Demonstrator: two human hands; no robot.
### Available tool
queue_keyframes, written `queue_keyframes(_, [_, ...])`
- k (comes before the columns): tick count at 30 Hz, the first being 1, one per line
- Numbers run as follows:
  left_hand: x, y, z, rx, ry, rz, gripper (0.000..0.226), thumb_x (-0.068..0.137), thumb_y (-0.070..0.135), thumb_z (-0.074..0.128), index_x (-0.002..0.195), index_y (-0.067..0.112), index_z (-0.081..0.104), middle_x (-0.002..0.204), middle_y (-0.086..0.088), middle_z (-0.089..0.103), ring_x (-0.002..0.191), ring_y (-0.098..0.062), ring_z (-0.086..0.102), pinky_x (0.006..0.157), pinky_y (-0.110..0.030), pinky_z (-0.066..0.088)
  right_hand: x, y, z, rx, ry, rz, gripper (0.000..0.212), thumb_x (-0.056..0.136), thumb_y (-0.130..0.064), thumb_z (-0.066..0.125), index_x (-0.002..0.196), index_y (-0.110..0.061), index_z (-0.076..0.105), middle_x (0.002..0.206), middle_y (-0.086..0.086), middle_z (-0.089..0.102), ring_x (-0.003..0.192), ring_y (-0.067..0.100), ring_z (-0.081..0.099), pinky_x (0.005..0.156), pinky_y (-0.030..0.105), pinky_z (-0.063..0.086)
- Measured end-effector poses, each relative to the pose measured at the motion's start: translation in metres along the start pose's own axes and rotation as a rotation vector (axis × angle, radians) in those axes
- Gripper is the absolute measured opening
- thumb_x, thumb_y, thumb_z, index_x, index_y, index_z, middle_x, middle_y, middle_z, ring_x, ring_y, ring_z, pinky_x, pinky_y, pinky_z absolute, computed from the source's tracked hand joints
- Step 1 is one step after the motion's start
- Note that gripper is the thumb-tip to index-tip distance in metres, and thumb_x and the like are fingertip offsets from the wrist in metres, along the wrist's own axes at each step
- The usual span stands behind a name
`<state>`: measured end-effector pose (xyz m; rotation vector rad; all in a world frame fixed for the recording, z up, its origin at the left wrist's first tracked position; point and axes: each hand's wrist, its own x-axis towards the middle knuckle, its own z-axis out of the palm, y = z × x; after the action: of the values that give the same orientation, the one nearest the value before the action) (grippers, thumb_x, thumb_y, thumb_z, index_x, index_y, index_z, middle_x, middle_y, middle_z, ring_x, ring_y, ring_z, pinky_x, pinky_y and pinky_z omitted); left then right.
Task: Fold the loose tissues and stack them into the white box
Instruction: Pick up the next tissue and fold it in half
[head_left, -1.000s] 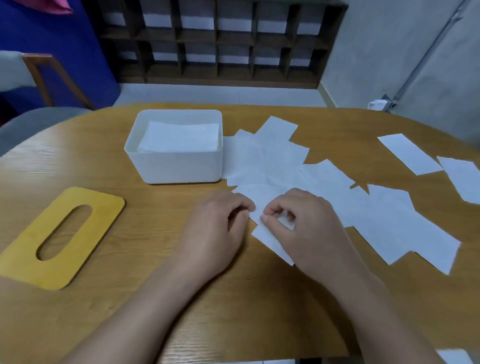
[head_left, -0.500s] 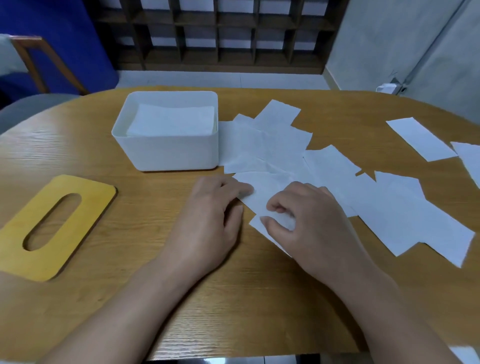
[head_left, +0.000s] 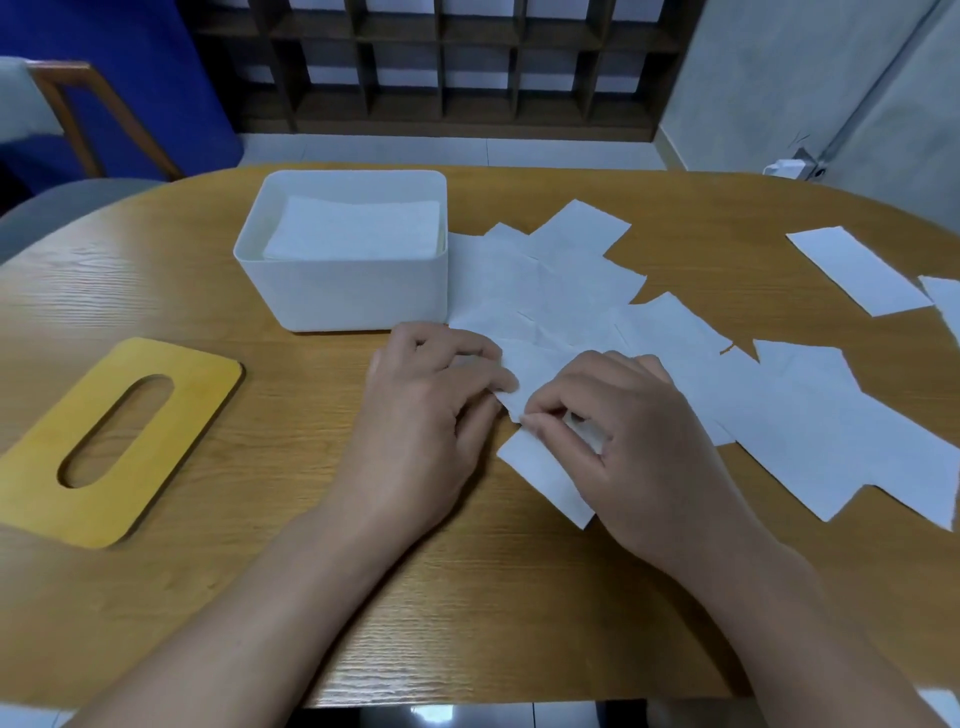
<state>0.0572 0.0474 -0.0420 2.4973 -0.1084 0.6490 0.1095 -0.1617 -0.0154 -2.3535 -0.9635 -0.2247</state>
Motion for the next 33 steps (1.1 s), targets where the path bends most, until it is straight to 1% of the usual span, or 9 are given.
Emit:
queue_keyframes(4, [-0.002,-0.001,-0.012,0.009,-0.013,0.035,0.016,0.101,0.019,0.076,0.112,0.028,0.082,0.114,0.018,0.075,0.118,-0.017,0.061,0.101,-0.043,0.043,-0.002,-0.003,-0.005,0.203,0.030,0.092,0.006,0.102,-0.034,0.075,0.100,-0.029,0.077,0.100,-0.018,0.070,0.105,0.010,0.067,0.098,0.033,0.047])
queue_keyframes(9, [-0.008,-0.012,-0.026,0.040,-0.076,0.127,0.019,0.104,0.021,0.067,0.114,0.025,0.083,0.110,0.014,0.080,0.108,-0.018,0.072,0.094,-0.047,0.052,-0.003,-0.001,-0.011,0.200,-0.085,0.148,0.054,0.086,-0.067,0.079,0.132,-0.039,0.070,0.130,-0.029,0.062,0.132,0.001,0.055,0.110,0.026,0.042])
queue_keyframes(15, [-0.012,-0.008,-0.039,-0.145,-0.010,-0.024,0.013,0.106,0.027,0.070,0.111,0.028,0.082,0.109,0.022,0.078,0.110,-0.004,0.070,0.100,-0.044,0.052,-0.004,-0.007,-0.011,0.202,-0.188,0.087,0.088,0.072,-0.068,0.093,0.149,-0.046,0.055,0.146,-0.034,0.052,0.145,-0.001,0.042,0.117,0.027,0.035])
queue_keyframes(17, [-0.012,-0.003,-0.041,-0.276,0.014,-0.126,0.008,0.107,0.025,0.073,0.105,0.027,0.081,0.102,0.020,0.078,0.104,-0.008,0.072,0.095,-0.034,0.052,-0.004,-0.010,-0.010,0.230,-0.187,0.103,0.084,0.074,-0.066,0.093,0.146,-0.048,0.055,0.141,-0.034,0.056,0.142,0.003,0.048,0.111,0.027,0.041])
queue_keyframes(19, [-0.011,0.001,-0.044,-0.343,0.028,-0.182,0.007,0.105,0.022,0.074,0.100,0.025,0.078,0.092,0.016,0.075,0.092,-0.008,0.069,0.086,-0.024,0.048,-0.004,-0.013,-0.008,0.292,-0.157,0.149,0.066,0.080,-0.060,0.091,0.137,-0.048,0.061,0.128,-0.031,0.064,0.126,0.005,0.059,0.095,0.021,0.047])
queue_keyframes(22, [-0.010,0.004,-0.049,-0.310,0.013,-0.192,0.010,0.107,0.025,0.073,0.097,0.027,0.075,0.088,0.014,0.072,0.089,-0.010,0.064,0.086,-0.026,0.043,-0.002,-0.022,-0.005,0.439,-0.047,0.185,0.031,0.092,-0.048,0.082,0.118,-0.033,0.073,0.103,-0.014,0.074,0.097,0.015,0.071,0.069,0.022,0.053])
queue_keyframes(26, [-0.010,0.003,-0.066,-0.272,-0.093,-0.193,0.017,0.108,0.039,0.069,0.095,0.030,0.077,0.097,0.022,0.072,0.100,-0.013,0.061,0.091,-0.037,0.043,0.003,-0.035,0.000,0.623,0.058,0.203,0.020,0.100,-0.031,0.078,0.120,-0.027,0.076,0.088,-0.008,0.075,0.088,0.016,0.073,0.076,0.028,0.058])
queue_keyframes(30, [-0.009,-0.010,-0.089,-0.319,-0.224,-0.264,0.016,0.101,0.040,0.073,0.091,0.029,0.080,0.091,0.015,0.077,0.093,-0.011,0.068,0.072,-0.020,0.048,0.006,-0.039,0.008,0.635,0.033,0.219,0.029,0.100,-0.023,0.081,0.127,-0.030,0.072,0.072,-0.002,0.059,0.064,0.019,0.059,0.069,0.036,0.056])
queue_keyframes(33, [-0.011,-0.018,-0.094,-0.296,-0.219,-0.307,0.014,0.097,0.040,0.078,0.087,0.030,0.081,0.093,0.016,0.078,0.091,-0.007,0.071,0.070,-0.018,0.049,0.003,-0.042,0.019,0.495,-0.018,0.198,0.033,0.098,-0.027,0.083,0.129,-0.032,0.072,0.074,-0.005,0.063,0.065,0.019,0.064,0.066,0.025,0.053])
